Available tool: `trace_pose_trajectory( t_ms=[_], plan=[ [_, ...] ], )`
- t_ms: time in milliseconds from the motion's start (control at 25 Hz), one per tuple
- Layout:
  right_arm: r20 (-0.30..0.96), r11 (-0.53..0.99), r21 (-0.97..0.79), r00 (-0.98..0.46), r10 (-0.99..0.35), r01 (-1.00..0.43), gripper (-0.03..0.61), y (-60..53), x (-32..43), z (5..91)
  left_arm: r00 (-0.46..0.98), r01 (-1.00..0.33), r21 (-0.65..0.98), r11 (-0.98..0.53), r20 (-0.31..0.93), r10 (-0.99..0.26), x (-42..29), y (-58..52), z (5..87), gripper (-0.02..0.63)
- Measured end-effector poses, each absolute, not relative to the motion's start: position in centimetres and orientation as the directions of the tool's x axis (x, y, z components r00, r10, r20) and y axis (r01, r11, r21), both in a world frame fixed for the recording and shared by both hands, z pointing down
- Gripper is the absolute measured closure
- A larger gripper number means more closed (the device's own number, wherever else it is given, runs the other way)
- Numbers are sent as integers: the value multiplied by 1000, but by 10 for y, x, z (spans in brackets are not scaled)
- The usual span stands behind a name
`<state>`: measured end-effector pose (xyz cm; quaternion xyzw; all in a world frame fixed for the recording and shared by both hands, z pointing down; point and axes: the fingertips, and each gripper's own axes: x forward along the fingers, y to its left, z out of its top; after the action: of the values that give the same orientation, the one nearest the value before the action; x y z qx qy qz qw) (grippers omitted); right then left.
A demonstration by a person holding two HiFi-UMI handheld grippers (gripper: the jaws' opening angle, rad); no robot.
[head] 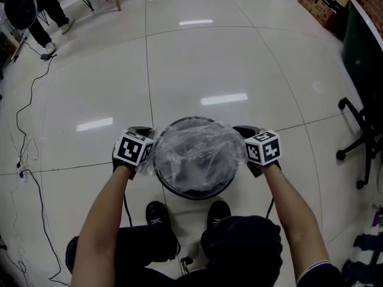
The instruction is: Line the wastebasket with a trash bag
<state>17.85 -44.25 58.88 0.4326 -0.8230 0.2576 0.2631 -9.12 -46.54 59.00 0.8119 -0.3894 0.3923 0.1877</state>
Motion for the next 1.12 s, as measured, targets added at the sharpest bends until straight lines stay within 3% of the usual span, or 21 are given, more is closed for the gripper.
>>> trace_pose_trajectory(
  t_ms=[560, 720, 1120],
  plan=[
    [642, 466, -246, -503, -578, -850, 557, -427, 178, 593, 432, -775, 70, -628, 785, -444, -93, -443, 598, 598],
    [618, 450, -239, -493, -613, -860, 508, -427, 188, 573, 425, -784, 55, -618, 774, -470, -95, -445, 581, 573],
    [535, 447, -182, -470, -702, -876, 506, -432, 208, 497, 385, -809, -32, -587, 725, -570, -113, -448, 525, 529]
  ],
)
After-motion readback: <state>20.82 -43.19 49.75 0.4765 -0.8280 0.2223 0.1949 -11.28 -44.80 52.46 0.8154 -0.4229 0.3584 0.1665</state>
